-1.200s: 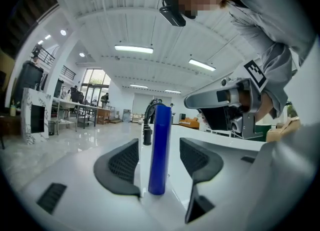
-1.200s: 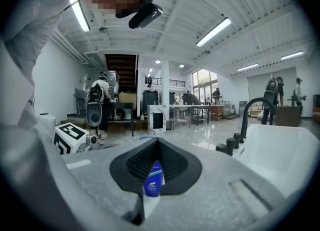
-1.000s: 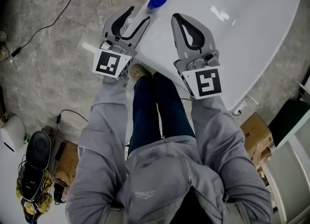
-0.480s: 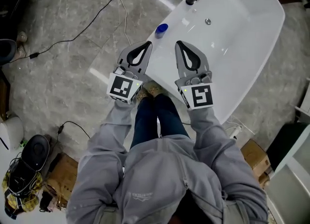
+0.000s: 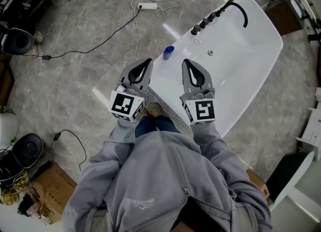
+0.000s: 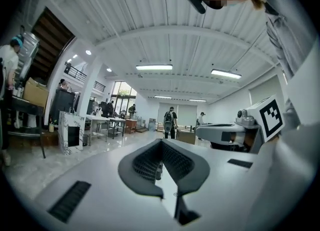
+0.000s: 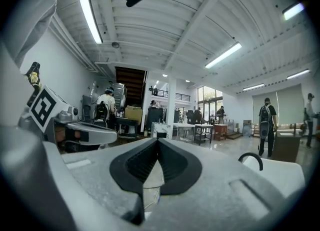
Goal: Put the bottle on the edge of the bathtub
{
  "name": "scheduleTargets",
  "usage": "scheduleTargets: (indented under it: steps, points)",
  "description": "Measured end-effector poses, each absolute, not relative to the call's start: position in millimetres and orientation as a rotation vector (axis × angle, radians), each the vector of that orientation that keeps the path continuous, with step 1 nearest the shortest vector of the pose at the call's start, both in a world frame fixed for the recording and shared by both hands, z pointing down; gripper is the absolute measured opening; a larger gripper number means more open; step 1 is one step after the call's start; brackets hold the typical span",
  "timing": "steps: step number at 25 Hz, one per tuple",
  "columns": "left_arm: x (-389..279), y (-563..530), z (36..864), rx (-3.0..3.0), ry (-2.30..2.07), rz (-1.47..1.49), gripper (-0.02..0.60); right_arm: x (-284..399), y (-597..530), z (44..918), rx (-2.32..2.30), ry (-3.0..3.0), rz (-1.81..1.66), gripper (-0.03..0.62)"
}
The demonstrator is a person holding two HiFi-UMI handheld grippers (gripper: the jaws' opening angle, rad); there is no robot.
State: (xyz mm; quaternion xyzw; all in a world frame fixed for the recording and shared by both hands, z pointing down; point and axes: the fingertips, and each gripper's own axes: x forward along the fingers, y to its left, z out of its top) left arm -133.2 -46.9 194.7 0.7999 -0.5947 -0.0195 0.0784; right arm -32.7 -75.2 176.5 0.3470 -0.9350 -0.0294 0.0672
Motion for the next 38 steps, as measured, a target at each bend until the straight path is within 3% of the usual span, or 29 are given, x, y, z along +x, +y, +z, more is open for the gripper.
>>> scheduleTargets:
  steps: [14, 26, 38]
  points:
    - [-211.4, 48.9, 99.4, 2.026, -2.338, -0.013, 0.005, -96.8, -21.3, 90.7, 0.836, -3.038, -0.108, 0.003]
    - [-238.4, 96.4, 94.7, 1.83, -2.516, -0.008, 0.005, -151.9, 23.6, 94.2, 0.562, -3.109, -0.115, 0.003]
    - [-233.0, 88.2, 98.3, 1.841, -2.501, 0.0, 0.005, -146.5, 18.2, 98.8, 0.565, -3.104, -0.085, 0.003]
